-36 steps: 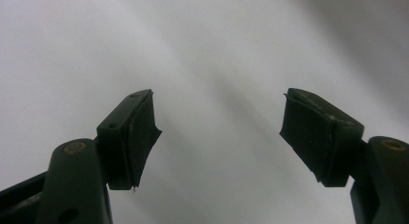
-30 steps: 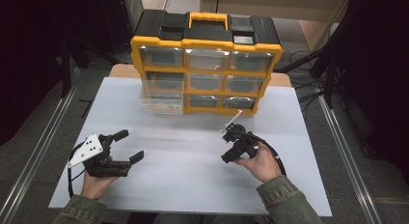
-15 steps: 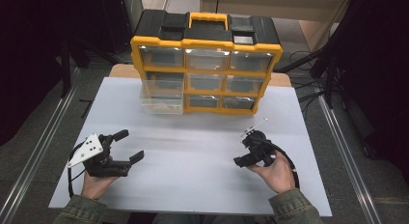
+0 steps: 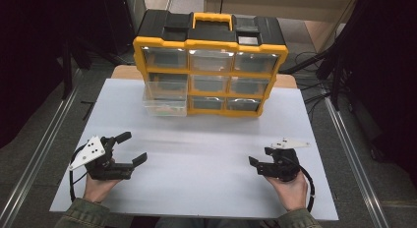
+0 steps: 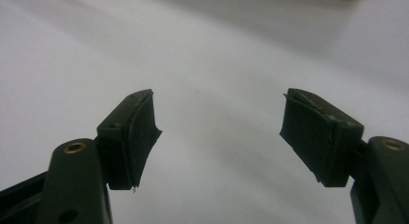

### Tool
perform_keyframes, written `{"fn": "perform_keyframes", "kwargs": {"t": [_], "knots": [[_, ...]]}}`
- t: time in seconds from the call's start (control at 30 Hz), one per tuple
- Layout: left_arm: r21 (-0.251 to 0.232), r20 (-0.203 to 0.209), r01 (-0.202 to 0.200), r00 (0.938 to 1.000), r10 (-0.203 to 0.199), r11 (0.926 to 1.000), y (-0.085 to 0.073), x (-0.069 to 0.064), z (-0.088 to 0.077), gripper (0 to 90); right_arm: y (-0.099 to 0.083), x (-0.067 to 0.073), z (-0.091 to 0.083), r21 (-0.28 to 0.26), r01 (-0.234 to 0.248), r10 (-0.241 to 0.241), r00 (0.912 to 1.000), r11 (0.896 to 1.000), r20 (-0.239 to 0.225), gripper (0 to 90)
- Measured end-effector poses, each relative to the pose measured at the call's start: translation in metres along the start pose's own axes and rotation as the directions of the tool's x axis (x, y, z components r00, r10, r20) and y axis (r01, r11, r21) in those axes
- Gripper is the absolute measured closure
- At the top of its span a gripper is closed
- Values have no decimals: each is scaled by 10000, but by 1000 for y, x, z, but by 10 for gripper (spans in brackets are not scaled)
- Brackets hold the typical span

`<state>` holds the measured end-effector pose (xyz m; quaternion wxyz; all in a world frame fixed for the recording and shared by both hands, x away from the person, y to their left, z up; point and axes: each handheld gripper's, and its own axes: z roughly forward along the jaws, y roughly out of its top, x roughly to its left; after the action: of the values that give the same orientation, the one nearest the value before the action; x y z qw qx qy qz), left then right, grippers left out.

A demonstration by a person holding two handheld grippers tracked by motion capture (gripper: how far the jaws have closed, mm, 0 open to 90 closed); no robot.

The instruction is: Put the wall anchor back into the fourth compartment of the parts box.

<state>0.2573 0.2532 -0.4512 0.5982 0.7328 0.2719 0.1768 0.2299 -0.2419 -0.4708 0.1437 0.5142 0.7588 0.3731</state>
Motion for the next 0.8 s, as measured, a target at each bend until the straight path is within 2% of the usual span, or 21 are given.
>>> {"fn": "perform_keyframes", "kwargs": {"t": [0.1, 0.2, 0.33, 0.53, 0.63, 0.7, 0.8], "knots": [[21, 25, -6, 10000, 6, 10000, 0, -1, 1, 90, -9, 0, -8, -1180, -8, -7, 9999, 9930, -124, 280], [9, 28, -2, 10000, 2, 10000, 0, -1, 1, 90, -18, 1, -17, -2300, 147, -190, 9997, 9731, -164, 271], [14, 34, -23, 10000, 23, 10000, 0, -1, 2, 90, -23, 2, -27, -3538, 162, -226, 9996, 9352, -138, 245], [4, 40, -23, 10000, 23, 10000, 1, -1, 2, 90, -33, 2, -34, -4757, 172, -8, 9994, 8795, 346, 236], [27, 32, -40, 10000, 40, 10000, 1, 0, 2, 90, -36, 3, -37, -5234, 301, -102, 9991, 8516, 408, 237], [20, 38, -27, 10000, 27, 10000, 1, 0, 2, 90, -36, 5, -38, -5318, 393, -187, 9989, 8460, 442, 237], [17, 40, -26, 10000, 26, 10000, 1, 0, 2, 90, -37, 6, -38, -5302, 469, -260, 9986, 8466, 468, 236]]}}
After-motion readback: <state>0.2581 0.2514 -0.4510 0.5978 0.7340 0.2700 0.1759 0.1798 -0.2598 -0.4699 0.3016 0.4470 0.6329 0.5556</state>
